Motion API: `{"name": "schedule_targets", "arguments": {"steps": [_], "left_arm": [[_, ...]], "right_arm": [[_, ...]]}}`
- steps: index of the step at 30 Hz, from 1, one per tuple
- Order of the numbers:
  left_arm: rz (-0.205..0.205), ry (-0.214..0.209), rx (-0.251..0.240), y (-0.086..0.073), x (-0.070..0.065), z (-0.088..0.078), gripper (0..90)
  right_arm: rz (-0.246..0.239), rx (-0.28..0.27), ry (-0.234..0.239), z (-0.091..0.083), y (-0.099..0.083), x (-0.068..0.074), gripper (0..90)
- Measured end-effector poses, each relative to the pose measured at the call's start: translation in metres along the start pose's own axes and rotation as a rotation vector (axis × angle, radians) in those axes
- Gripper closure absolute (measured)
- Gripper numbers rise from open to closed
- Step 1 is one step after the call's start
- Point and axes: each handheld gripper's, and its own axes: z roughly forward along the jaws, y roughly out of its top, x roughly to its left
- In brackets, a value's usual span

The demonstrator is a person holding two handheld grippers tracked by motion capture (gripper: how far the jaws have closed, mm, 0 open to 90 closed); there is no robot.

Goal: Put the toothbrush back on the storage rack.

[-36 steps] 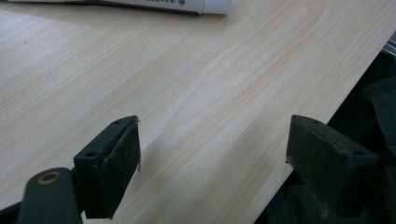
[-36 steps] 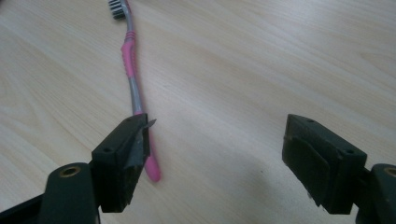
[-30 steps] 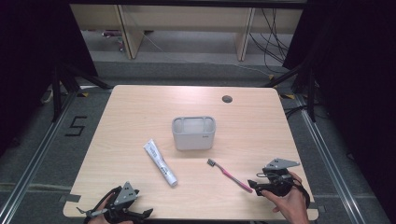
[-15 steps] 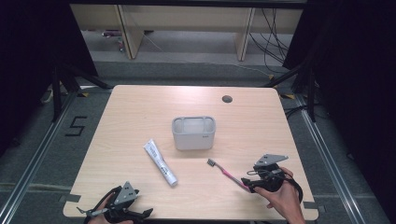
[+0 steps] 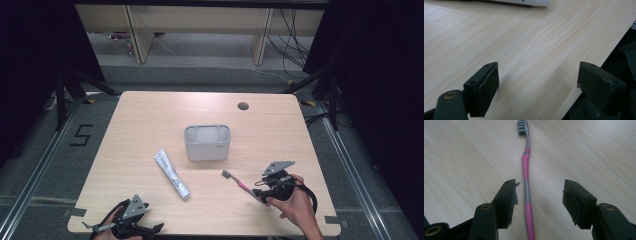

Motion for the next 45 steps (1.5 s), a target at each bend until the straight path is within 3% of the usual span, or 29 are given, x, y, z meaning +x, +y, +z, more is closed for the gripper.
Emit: {"name": "schedule_targets", "arguments": {"steps": [1,2,6,7,15,17,21,22,33,45], "left_arm": [[0.004,0.0,0.003,0.0,0.0,0.0,17.1],[0.001,-0.001,-0.002,0.0,0.0,0.0,17.1],[-0.002,-0.008,-0.003,0.0,0.0,0.0,17.1],[-0.001,-0.005,0.004,0.0,0.0,-0.001,17.1],[-0.006,-0.005,-0.001,0.0,0.0,-0.001,17.1],[0.0,-0.009,0.001,0.0,0.0,-0.001,17.1],[0.006,0.001,0.006,0.0,0.001,-0.001,17.1],[0.005,0.004,0.006,0.0,0.001,-0.001,17.1],[0.003,0.0,0.005,0.0,0.0,-0.001,17.1],[0.0,0.001,-0.001,0.0,0.001,0.0,17.1]], "right_arm": [[-0.04,0.008,-0.005,0.001,0.003,-0.002,48.6],[-0.009,0.031,0.003,0.0,0.006,0.001,49.8],[-0.014,0.061,0.007,0.005,0.016,0.002,53.6],[-0.044,0.069,0.015,0.008,0.02,0.001,56.5],[-0.061,0.142,0.027,0.021,0.031,0.007,61.2],[-0.089,0.164,0.03,0.025,0.035,0.009,62.3],[-0.075,0.196,0.026,0.029,0.038,0.012,63.5],[-0.102,0.187,0.039,0.03,0.039,0.01,63.8],[-0.116,0.216,0.038,0.037,0.042,0.01,67.7],[-0.128,0.291,0.025,0.043,0.044,0.014,75.2]]}}
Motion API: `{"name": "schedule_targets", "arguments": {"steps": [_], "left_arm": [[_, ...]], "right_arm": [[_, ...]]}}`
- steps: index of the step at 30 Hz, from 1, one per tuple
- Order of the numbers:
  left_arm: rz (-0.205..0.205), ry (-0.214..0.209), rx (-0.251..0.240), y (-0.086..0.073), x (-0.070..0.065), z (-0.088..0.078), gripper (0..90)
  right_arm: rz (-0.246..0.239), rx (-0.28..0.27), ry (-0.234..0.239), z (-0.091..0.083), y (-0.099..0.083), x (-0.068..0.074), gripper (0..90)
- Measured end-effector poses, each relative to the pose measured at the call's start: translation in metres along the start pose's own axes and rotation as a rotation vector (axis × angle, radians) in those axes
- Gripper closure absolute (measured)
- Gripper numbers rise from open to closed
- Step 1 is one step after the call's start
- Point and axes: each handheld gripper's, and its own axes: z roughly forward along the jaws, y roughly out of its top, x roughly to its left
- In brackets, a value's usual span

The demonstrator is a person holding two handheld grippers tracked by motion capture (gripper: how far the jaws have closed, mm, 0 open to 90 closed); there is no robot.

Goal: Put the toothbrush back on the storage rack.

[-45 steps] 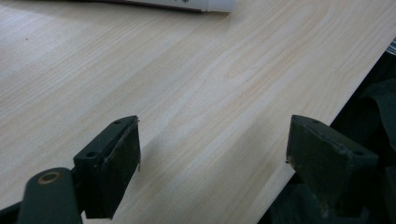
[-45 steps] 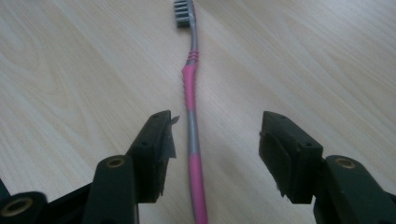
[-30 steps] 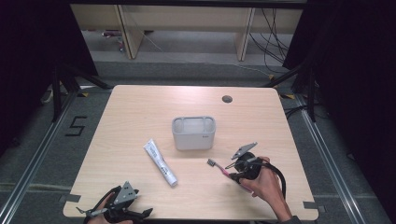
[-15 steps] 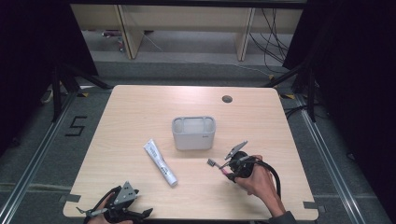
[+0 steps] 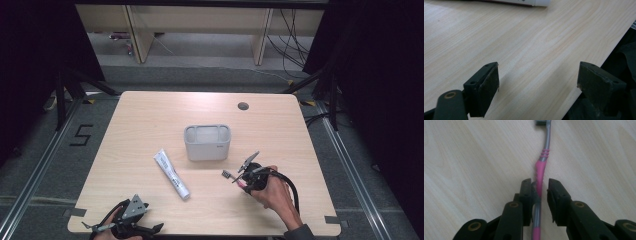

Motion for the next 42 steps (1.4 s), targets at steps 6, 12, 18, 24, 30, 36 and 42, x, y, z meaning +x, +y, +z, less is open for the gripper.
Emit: {"name": "schedule_targets", "arguments": {"steps": [6,12,18,24,30,36,42], "left_arm": [[0.0,-0.007,-0.002,0.0,-0.001,0.0,17.1],[-0.005,-0.008,-0.005,0.0,0.0,0.0,17.1],[-0.003,-0.01,-0.005,0.0,-0.001,0.0,17.1],[0.003,-0.005,-0.004,0.0,0.0,0.0,17.1],[0.002,-0.008,-0.007,0.0,0.0,0.0,17.1],[0.003,-0.009,-0.007,0.0,-0.001,0.0,17.1],[0.007,-0.01,-0.01,0.0,-0.001,0.0,17.1]], "right_arm": [[-0.031,0.026,0.0,0.004,0.002,-0.002,77.2],[-0.042,0.062,-0.006,0.007,0.007,-0.001,79.6],[-0.06,0.095,-0.008,0.01,0.01,0.0,81.3],[-0.046,0.127,-0.016,0.011,0.014,0.001,82.1],[-0.077,0.19,-0.016,0.012,0.021,0.003,82.5],[-0.091,0.223,-0.038,0.015,0.024,0.006,82.9],[-0.118,0.232,-0.03,0.015,0.026,0.007,83.5]]}}
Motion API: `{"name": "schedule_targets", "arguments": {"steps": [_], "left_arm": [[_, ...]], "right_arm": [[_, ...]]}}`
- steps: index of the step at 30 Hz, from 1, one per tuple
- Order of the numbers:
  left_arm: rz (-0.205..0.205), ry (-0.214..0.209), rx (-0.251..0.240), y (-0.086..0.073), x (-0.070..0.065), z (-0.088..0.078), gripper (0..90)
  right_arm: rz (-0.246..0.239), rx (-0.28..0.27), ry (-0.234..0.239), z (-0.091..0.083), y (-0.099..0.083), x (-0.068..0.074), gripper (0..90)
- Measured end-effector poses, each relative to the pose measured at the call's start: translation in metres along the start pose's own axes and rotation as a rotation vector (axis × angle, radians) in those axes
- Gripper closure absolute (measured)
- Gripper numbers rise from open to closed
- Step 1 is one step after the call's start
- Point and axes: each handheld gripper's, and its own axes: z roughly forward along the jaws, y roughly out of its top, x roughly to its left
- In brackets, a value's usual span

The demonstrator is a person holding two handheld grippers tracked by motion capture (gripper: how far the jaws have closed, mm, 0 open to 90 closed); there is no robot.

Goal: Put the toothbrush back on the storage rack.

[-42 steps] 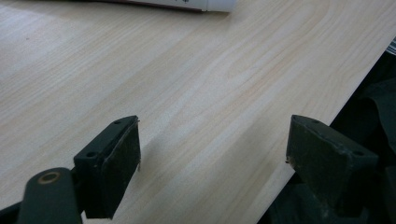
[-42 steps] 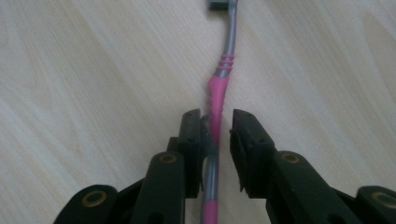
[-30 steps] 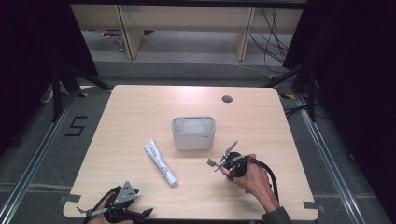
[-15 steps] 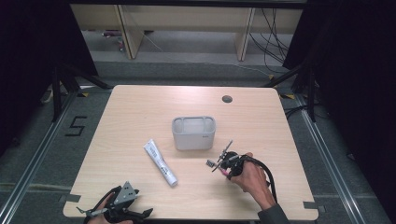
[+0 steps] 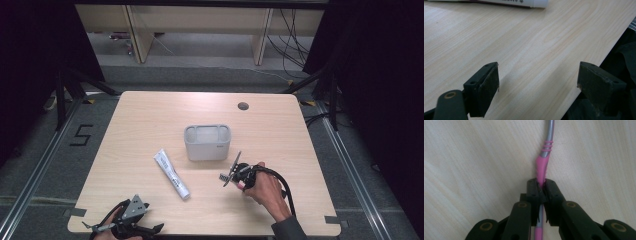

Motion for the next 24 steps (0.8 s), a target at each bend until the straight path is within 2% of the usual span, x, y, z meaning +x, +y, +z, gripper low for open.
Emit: {"name": "schedule_targets", "arguments": {"steps": [2,4,7,8,10,13,14,15,16,18,19,20,21,22,23,24], "left_arm": [[0.0,0.0,0.002,0.0,0.001,0.0,17.1],[0.0,0.001,0.001,0.0,0.0,0.0,17.1],[0.0,0.001,0.002,0.0,0.0,0.0,17.1],[0.002,0.001,0.003,0.0,0.0,0.0,17.1],[0.003,0.002,0.003,0.0,0.0,-0.001,17.1],[0.002,0.003,0.002,0.0,0.001,-0.001,17.1],[0.001,0.002,0.001,0.0,0.001,-0.001,17.1],[0.003,0.002,0.004,0.0,0.001,-0.001,17.1],[0.003,0.001,0.003,0.0,0.0,-0.001,17.1],[0.0,0.003,0.001,0.0,0.001,-0.001,17.1],[0.0,0.003,0.001,0.0,0.001,-0.001,17.1],[0.0,0.003,0.002,0.0,0.0,-0.001,17.1],[0.0,0.003,0.002,0.0,0.0,-0.001,17.1],[-0.005,0.004,0.004,0.0,0.0,0.0,17.1],[-0.005,0.004,0.004,0.0,0.0,0.0,17.1],[-0.001,0.006,0.004,0.0,0.001,0.0,17.1]], "right_arm": [[-0.007,0.006,-0.011,0.0,0.0,0.0,83.6],[-0.035,0.001,-0.015,-0.001,0.0,-0.001,83.7],[-0.018,-0.005,-0.014,-0.005,-0.001,0.001,83.7],[-0.01,-0.031,0.019,-0.009,-0.002,0.001,83.7],[-0.029,-0.047,0.005,-0.013,-0.004,0.0,83.7],[-0.014,-0.061,0.015,-0.018,-0.005,0.001,83.7],[0.001,-0.084,0.019,-0.023,-0.007,0.0,83.7],[0.001,-0.084,0.019,-0.023,-0.007,0.0,83.7],[-0.009,-0.113,0.037,-0.027,-0.01,-0.001,83.7],[0.004,-0.161,0.042,-0.032,-0.014,-0.002,83.8],[0.004,-0.161,0.042,-0.032,-0.014,-0.002,83.8],[0.017,-0.199,0.041,-0.036,-0.018,-0.004,83.8],[0.017,-0.199,0.041,-0.036,-0.018,-0.004,83.8],[0.017,-0.236,0.04,-0.039,-0.022,-0.006,83.8],[0.017,-0.236,0.04,-0.039,-0.022,-0.006,83.8],[0.03,-0.26,0.051,-0.041,-0.024,-0.007,83.8]]}}
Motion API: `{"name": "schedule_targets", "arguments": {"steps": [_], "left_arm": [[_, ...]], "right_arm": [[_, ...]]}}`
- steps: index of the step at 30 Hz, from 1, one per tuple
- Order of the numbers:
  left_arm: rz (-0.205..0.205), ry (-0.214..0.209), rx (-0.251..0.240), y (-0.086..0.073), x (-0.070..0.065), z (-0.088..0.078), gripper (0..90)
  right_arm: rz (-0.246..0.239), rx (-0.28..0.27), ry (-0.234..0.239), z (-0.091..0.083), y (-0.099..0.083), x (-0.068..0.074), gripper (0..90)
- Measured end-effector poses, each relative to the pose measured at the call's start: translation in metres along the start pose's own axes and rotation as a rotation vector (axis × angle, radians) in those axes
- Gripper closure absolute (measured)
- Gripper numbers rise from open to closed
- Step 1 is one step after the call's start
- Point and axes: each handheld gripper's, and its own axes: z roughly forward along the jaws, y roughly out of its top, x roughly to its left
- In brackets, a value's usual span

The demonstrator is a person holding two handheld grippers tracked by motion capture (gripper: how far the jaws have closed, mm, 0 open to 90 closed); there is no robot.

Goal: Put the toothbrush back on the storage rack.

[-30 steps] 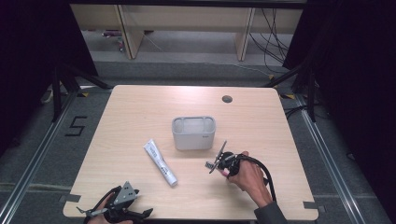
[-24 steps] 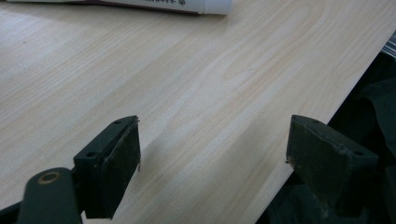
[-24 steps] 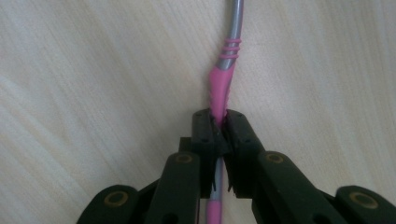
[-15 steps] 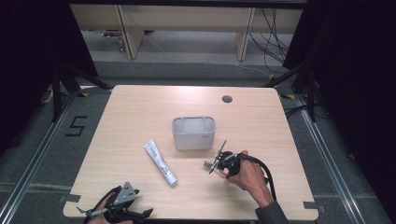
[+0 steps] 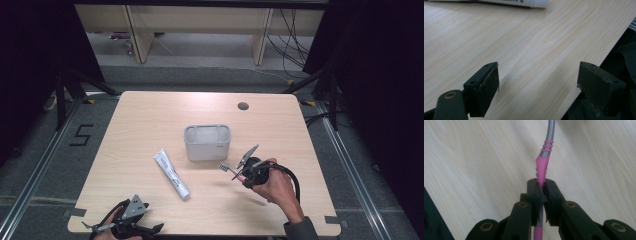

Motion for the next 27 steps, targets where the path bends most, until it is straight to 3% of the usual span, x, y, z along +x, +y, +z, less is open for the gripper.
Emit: {"name": "schedule_targets", "arguments": {"steps": [5,6,7,8,11,13,14,15,17,18,20,22,23,24,27], "left_arm": [[0.006,0.001,0.001,0.0,0.001,0.0,17.1],[0.003,0.001,-0.001,0.0,0.0,0.0,17.1],[0.003,0.001,-0.001,0.0,0.0,0.0,17.1],[0.002,0.0,-0.003,0.0,0.0,0.0,17.1],[0.003,0.001,0.001,0.0,0.001,0.0,17.1],[0.004,0.002,0.001,0.0,0.001,-0.001,17.1],[0.001,0.001,-0.003,0.0,0.001,-0.001,17.1],[0.001,0.001,-0.003,0.0,0.001,-0.001,17.1],[-0.003,0.002,-0.004,0.0,0.001,-0.001,17.1],[0.0,0.001,-0.003,0.0,0.001,-0.001,17.1],[0.0,0.001,-0.003,0.0,0.001,-0.001,17.1],[-0.001,0.002,-0.006,0.0,0.001,0.0,17.1],[-0.001,0.002,-0.006,0.0,0.001,0.0,17.1],[0.0,0.001,-0.005,0.0,0.001,0.0,17.1],[-0.007,0.001,-0.007,0.0,0.0,0.0,17.1]], "right_arm": [[-0.006,-0.061,0.009,-0.006,-0.003,-0.003,83.8],[0.019,-0.107,0.033,-0.01,-0.003,-0.003,83.8],[0.019,-0.107,0.033,-0.01,-0.003,-0.003,83.8],[0.007,-0.153,0.047,-0.013,-0.004,-0.004,83.8],[0.022,-0.181,0.053,-0.015,-0.005,-0.002,83.8],[0.036,-0.235,0.056,-0.018,-0.005,-0.003,83.8],[0.017,-0.272,0.049,-0.019,-0.005,-0.005,83.8],[0.017,-0.272,0.049,-0.019,-0.005,-0.005,83.8],[0.059,-0.292,0.053,-0.023,-0.006,-0.005,83.8],[0.065,-0.338,0.067,-0.026,-0.007,-0.006,83.8],[0.069,-0.369,0.061,-0.027,-0.008,-0.006,83.8],[0.087,-0.434,0.048,-0.032,-0.009,-0.008,83.8],[0.087,-0.434,0.048,-0.032,-0.009,-0.008,83.8],[0.078,-0.467,0.03,-0.037,-0.009,-0.009,83.8],[0.089,-0.502,0.041,-0.041,-0.008,-0.009,83.8]]}}
